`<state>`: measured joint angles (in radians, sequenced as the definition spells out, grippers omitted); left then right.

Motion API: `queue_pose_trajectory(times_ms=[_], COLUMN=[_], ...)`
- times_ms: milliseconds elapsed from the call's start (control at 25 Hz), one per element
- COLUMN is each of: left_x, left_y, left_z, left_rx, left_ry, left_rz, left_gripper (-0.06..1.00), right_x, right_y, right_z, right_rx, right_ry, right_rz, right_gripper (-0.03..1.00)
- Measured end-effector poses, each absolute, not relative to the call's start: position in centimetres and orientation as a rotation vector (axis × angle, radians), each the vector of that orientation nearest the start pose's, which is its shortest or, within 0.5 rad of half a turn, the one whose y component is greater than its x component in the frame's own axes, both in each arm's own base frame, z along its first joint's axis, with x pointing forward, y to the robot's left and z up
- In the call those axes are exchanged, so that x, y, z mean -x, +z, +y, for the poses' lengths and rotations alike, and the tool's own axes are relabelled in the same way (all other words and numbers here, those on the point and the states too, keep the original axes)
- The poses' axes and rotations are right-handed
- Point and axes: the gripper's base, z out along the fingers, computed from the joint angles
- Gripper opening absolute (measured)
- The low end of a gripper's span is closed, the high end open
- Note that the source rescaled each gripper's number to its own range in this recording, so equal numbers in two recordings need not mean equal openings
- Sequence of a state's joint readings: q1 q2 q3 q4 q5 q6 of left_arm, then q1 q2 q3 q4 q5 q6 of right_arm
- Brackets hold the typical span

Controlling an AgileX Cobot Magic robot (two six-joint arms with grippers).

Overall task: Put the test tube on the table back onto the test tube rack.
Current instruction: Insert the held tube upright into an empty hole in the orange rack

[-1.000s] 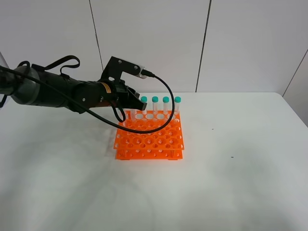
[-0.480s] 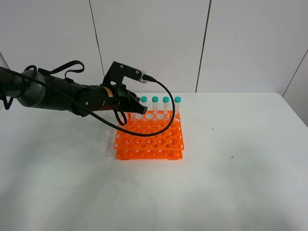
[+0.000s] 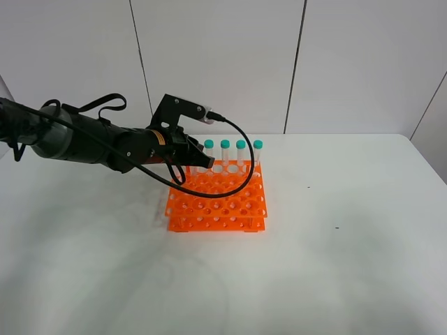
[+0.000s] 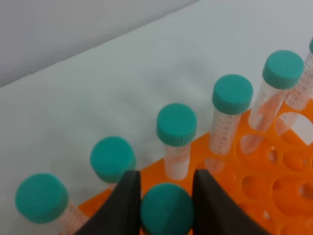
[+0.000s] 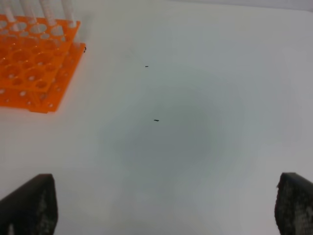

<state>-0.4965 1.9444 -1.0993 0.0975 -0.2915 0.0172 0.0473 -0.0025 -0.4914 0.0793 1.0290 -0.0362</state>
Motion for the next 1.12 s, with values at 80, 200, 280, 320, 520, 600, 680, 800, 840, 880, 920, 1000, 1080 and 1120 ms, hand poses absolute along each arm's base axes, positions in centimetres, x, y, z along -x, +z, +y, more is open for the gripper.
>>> queue_pose_trajectory(times_ms=[80, 200, 280, 320, 520, 600, 680, 800, 840, 880, 920, 1000, 1080, 1120], left_x=[-36.6, -36.62, -36.63, -36.63, -36.63, -36.6, -36.46, -36.26, -36.26, -36.26, -36.26, -36.26, -36.25, -36.26], left_y=[17.35, 17.27, 17.21, 17.21, 17.18, 17.08, 16.88, 16.58, 16.59, 16.59, 16.59, 16.6, 16.61, 16.63], left_z=[-20.09, -20.07, -20.08, -20.08, -20.08, -20.06, -19.99, -19.89, -19.89, -19.89, -19.89, -19.89, -19.9, -19.9], left_rx=[-0.62, -0.612, -0.613, -0.613, -0.613, -0.613, -0.614, -0.617, -0.617, -0.617, -0.617, -0.616, -0.614, -0.614], left_ry=[-0.275, -0.279, -0.279, -0.279, -0.279, -0.28, -0.279, -0.278, -0.279, -0.279, -0.279, -0.28, -0.282, -0.282], left_rz=[1.955, 1.96, 1.961, 1.961, 1.962, 1.962, 1.967, 1.975, 1.975, 1.975, 1.974, 1.971, 1.964, 1.962], left_gripper=[0.0, 0.0, 0.0, 0.0, 0.0, 0.0, 0.0, 0.0, 0.0, 0.0, 0.0, 0.0, 0.0, 0.0], right_x=[0.34, 0.34, 0.34, 0.34, 0.34, 0.34, 0.34, 0.34, 0.34, 0.34, 0.34, 0.34, 0.34, 0.34], right_y=[27.77, 27.77, 27.77, 27.77, 27.77, 27.77, 27.77, 27.77, 27.77, 27.77, 27.77, 27.77, 27.77, 27.77], right_z=[0.6, 0.6, 0.6, 0.6, 0.6, 0.6, 0.6, 0.6, 0.6, 0.6, 0.6, 0.6, 0.6, 0.6], right_rx=[0.086, 0.086, 0.086, 0.086, 0.086, 0.086, 0.086, 0.086, 0.086, 0.086, 0.086, 0.086, 0.086, 0.086], right_ry=[0.102, 0.102, 0.102, 0.102, 0.102, 0.102, 0.102, 0.102, 0.102, 0.102, 0.102, 0.102, 0.102, 0.102], right_rz=[2.016, 2.016, 2.016, 2.016, 2.016, 2.016, 2.016, 2.016, 2.016, 2.016, 2.016, 2.016, 2.016, 2.016], right_gripper=[0.98, 0.98, 0.98, 0.98, 0.98, 0.98, 0.98, 0.98, 0.98, 0.98, 0.98, 0.98, 0.98, 0.98])
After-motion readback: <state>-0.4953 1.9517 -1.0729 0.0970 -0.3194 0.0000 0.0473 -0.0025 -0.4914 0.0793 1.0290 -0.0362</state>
